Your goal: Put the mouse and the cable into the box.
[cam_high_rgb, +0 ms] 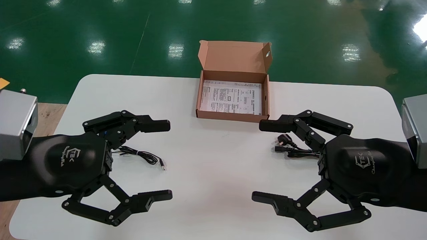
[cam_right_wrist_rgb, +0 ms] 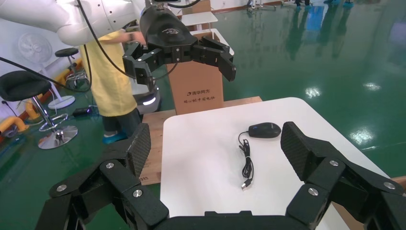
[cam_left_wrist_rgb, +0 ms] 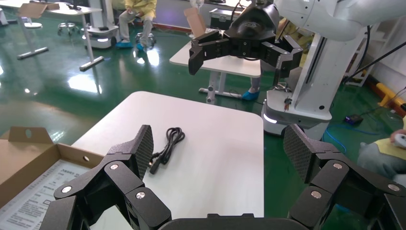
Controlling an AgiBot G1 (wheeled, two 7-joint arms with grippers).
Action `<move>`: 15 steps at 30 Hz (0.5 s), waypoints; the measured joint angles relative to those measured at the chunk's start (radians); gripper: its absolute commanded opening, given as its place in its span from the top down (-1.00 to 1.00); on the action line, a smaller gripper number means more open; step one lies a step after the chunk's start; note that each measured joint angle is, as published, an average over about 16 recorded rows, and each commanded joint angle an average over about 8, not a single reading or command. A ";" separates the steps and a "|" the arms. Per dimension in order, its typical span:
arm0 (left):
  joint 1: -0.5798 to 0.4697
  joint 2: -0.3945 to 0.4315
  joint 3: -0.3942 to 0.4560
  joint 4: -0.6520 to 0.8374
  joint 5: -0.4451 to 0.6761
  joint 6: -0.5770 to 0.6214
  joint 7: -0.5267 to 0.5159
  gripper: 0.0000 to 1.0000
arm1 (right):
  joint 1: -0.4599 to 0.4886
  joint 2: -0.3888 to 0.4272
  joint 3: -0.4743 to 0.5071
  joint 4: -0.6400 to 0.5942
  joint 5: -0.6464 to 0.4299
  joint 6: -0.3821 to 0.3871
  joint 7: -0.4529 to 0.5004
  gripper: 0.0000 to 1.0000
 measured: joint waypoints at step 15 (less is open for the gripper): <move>0.000 0.000 0.000 0.000 0.000 0.000 0.000 -1.00 | 0.000 0.000 0.000 0.000 0.000 0.000 0.000 -1.00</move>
